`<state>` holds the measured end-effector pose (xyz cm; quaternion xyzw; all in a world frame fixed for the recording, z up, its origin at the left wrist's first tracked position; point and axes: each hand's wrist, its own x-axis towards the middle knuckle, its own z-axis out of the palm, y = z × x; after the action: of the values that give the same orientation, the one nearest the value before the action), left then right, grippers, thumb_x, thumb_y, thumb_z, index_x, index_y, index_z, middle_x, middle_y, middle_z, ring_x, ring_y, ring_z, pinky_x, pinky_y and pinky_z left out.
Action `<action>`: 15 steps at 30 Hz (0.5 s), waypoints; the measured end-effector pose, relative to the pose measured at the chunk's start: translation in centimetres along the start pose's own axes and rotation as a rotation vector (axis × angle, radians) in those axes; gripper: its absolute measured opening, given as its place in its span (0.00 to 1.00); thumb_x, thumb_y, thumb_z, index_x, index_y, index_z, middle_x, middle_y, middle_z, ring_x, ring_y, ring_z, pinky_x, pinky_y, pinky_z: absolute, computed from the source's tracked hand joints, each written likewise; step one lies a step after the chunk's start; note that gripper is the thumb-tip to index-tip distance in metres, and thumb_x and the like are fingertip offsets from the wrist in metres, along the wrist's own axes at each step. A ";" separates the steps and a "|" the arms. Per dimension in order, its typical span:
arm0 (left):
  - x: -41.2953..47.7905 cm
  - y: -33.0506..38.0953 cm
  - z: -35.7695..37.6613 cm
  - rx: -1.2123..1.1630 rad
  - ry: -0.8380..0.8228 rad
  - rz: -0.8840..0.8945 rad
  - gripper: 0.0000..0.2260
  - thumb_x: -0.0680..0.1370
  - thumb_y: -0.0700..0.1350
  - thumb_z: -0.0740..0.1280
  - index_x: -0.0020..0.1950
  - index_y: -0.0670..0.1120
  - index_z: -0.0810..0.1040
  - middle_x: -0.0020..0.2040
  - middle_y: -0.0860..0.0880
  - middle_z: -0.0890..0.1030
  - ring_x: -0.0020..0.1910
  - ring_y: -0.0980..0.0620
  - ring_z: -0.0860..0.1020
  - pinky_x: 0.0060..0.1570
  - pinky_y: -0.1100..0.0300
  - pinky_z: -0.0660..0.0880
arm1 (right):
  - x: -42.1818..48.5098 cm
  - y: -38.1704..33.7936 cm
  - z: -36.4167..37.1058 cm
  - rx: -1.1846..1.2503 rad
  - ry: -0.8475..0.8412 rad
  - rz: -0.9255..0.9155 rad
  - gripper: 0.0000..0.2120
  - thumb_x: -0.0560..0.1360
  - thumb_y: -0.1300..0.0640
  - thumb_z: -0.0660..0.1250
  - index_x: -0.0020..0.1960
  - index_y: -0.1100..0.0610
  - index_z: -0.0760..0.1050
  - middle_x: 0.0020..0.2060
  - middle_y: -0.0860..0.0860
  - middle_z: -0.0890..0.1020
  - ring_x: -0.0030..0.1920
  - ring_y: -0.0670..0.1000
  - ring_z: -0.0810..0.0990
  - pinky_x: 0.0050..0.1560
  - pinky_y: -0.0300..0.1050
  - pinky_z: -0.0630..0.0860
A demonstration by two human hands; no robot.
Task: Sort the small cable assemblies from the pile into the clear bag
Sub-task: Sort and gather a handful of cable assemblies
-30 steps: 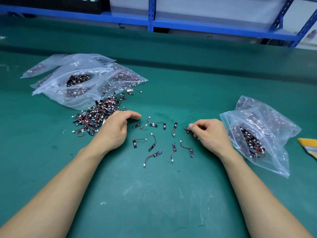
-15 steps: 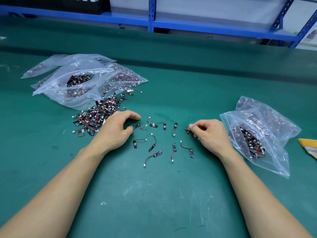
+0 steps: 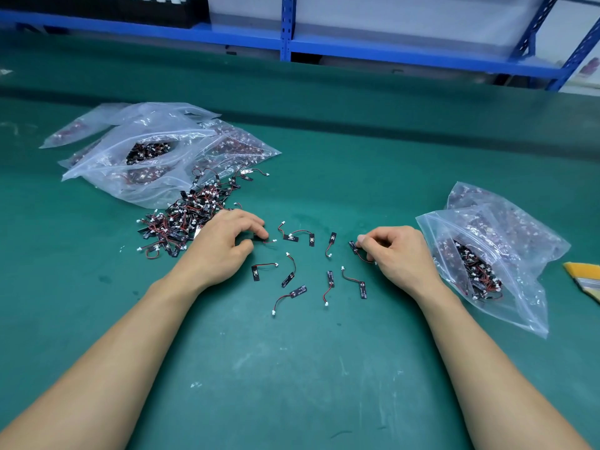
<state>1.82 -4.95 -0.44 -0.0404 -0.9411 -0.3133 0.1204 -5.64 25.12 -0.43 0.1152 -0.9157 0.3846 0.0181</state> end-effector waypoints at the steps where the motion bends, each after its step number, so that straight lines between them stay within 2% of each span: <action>1: 0.0 0.0 0.0 -0.002 -0.001 0.001 0.16 0.73 0.30 0.66 0.51 0.48 0.84 0.59 0.53 0.80 0.59 0.51 0.73 0.63 0.64 0.62 | 0.0 0.0 0.0 -0.001 -0.001 -0.002 0.12 0.75 0.49 0.69 0.34 0.49 0.81 0.28 0.47 0.81 0.29 0.47 0.73 0.37 0.47 0.73; 10: -0.1 0.1 -0.1 -0.008 -0.016 -0.008 0.18 0.74 0.31 0.66 0.59 0.49 0.82 0.59 0.55 0.80 0.61 0.52 0.72 0.64 0.61 0.64 | 0.0 0.1 0.0 0.022 0.006 -0.002 0.11 0.75 0.48 0.69 0.34 0.47 0.80 0.28 0.45 0.81 0.28 0.45 0.72 0.37 0.45 0.72; 15: -0.1 -0.2 0.0 -0.040 -0.008 -0.053 0.22 0.75 0.31 0.64 0.63 0.51 0.78 0.56 0.60 0.77 0.62 0.56 0.71 0.63 0.64 0.63 | 0.0 0.2 0.0 0.042 0.015 -0.011 0.09 0.75 0.47 0.68 0.37 0.45 0.80 0.28 0.46 0.81 0.28 0.46 0.73 0.37 0.46 0.74</action>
<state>1.89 -5.07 -0.60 -0.0193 -0.9358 -0.3352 0.1072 -5.72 25.22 -0.59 0.1179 -0.9066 0.4044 0.0246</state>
